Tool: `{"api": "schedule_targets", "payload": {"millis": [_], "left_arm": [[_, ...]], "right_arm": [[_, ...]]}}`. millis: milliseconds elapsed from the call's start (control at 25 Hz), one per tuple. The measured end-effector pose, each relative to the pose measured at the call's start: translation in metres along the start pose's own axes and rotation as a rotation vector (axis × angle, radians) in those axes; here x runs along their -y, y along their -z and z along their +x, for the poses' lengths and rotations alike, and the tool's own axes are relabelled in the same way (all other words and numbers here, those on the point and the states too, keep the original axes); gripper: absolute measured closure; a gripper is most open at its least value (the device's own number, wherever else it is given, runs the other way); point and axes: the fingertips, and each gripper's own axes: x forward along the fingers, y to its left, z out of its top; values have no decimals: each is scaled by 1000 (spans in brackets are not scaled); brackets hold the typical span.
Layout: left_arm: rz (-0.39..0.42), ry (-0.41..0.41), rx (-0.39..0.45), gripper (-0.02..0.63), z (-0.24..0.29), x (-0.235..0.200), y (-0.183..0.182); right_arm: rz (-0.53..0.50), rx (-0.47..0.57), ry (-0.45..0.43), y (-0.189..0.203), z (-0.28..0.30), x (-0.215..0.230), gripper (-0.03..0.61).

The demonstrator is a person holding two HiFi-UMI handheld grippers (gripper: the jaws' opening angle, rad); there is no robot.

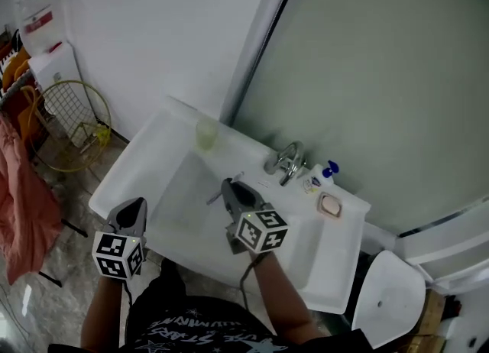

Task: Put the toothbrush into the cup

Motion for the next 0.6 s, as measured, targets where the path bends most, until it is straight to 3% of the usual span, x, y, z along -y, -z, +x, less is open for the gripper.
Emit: {"api": "schedule_targets", "payload": {"millis": [240, 600], "left_arm": [[21, 87, 12, 606, 62, -37, -37], [53, 208, 28, 606, 142, -59, -77]], "right_arm": [[-22, 30, 70, -38, 53, 20, 552], [-56, 103, 168, -96, 116, 57, 552]]}}
